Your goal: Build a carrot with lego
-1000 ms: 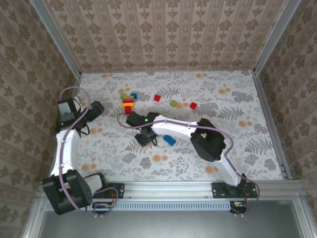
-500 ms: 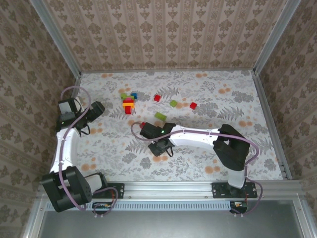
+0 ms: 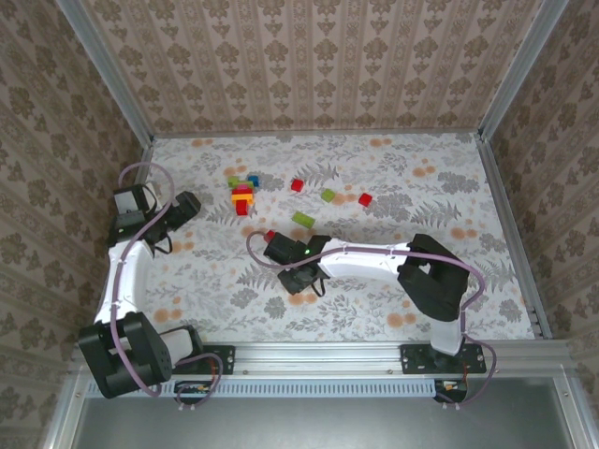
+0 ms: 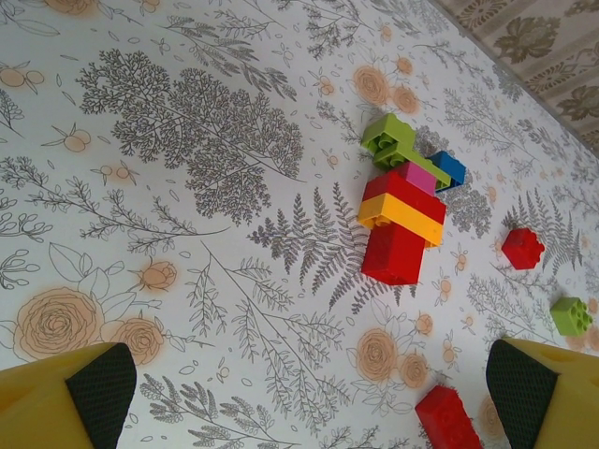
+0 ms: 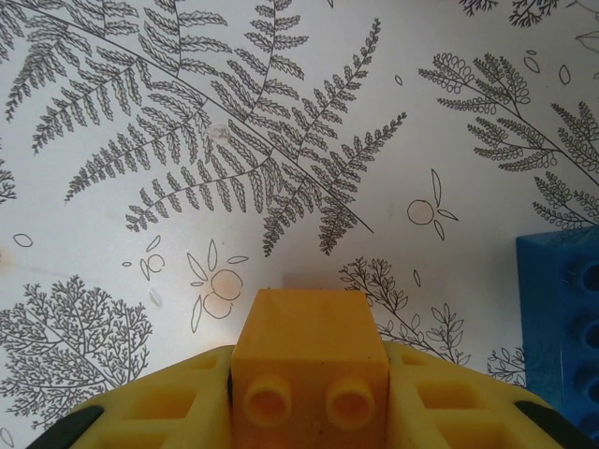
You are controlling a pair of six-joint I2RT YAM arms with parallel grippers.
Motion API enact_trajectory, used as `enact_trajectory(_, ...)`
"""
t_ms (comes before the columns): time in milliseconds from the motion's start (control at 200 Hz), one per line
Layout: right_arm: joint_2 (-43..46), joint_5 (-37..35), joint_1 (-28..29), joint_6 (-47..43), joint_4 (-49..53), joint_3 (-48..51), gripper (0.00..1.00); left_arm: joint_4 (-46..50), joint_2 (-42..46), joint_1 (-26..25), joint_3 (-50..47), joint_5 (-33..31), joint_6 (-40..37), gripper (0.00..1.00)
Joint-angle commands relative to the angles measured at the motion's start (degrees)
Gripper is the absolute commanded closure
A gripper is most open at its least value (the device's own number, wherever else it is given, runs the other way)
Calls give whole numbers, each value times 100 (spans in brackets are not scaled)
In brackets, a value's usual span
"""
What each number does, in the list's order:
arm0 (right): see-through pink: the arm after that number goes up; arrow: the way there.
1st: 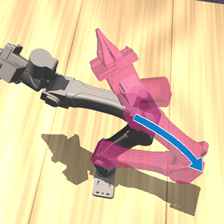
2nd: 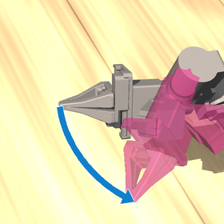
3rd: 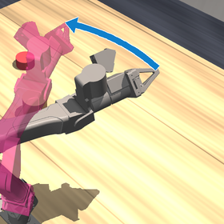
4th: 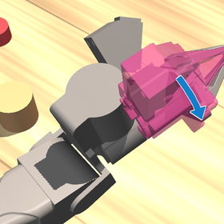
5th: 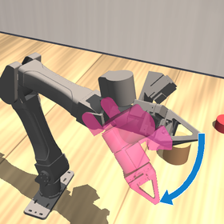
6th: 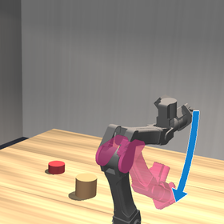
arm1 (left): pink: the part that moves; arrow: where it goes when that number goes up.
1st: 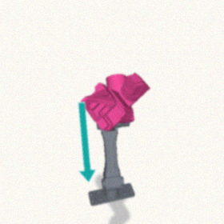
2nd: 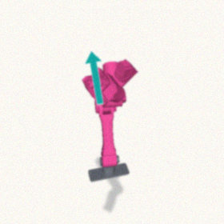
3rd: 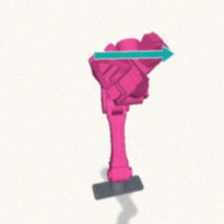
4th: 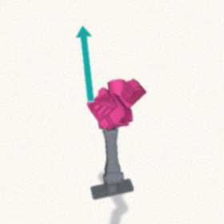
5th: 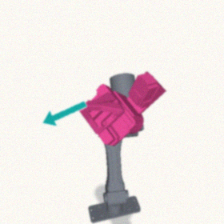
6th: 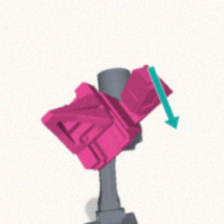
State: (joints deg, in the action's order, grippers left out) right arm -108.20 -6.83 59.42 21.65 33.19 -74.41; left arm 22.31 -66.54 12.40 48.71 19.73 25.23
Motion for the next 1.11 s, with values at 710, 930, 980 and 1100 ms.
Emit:
enact_trajectory(710,268,-354,70,-66,391,157,36,-105,-96,-87,64,153,-159,0)
enact_trajectory(930,953,-664,45,-312,928,9,31,-121,-96,-114,67,199,-151,0)
enact_trajectory(980,1026,-695,-2,-401,1004,-18,31,-120,-96,-119,77,216,-153,0)
enact_trajectory(1100,1021,-644,-241,-662,1057,-32,31,-125,-87,-134,68,233,-167,0)
